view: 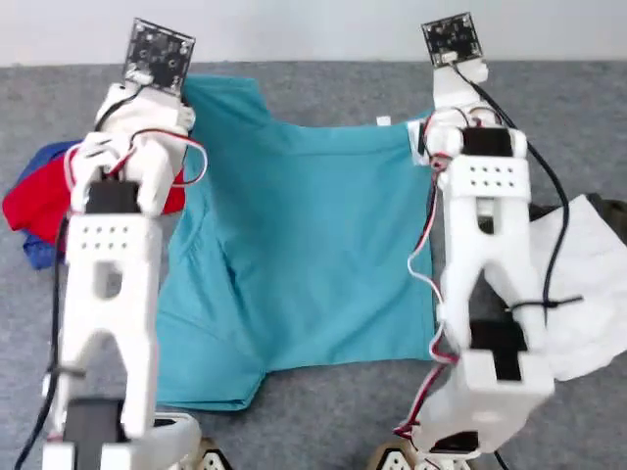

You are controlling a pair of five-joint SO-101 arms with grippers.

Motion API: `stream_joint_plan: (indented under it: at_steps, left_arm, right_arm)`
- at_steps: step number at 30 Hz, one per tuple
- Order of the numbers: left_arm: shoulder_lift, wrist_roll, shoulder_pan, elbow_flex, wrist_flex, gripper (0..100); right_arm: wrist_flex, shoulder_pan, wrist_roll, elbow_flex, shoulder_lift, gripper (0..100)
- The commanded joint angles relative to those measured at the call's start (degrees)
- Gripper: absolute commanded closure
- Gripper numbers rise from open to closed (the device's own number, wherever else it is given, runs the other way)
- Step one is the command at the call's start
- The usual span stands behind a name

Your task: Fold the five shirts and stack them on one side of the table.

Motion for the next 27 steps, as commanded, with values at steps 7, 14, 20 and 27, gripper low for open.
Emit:
stream_joint_plan:
  at_steps: [7,14,20,27]
  left_arm:
    - [19.5,-0.3,-0.4,-14.7,-1.1,99]
    - [32.2,-0.4,-0.4,-24.6,0.5,99]
    - [33.7,-0.4,-0.7,-32.9,17.3,99]
    - [29.4,-0.6,-0.7,-41.4,39.5,99]
  right_arm:
    - [2.5,0.0,0.0,-26.5,23.3,98.9]
    - [10.9,-0.2,0.0,-49.7,41.0,98.9]
    - [30.2,-0.2,-0.2,-70.7,48.1,98.9]
    - [47.2,-0.3,-0.4,-80.0,47.2,98.9]
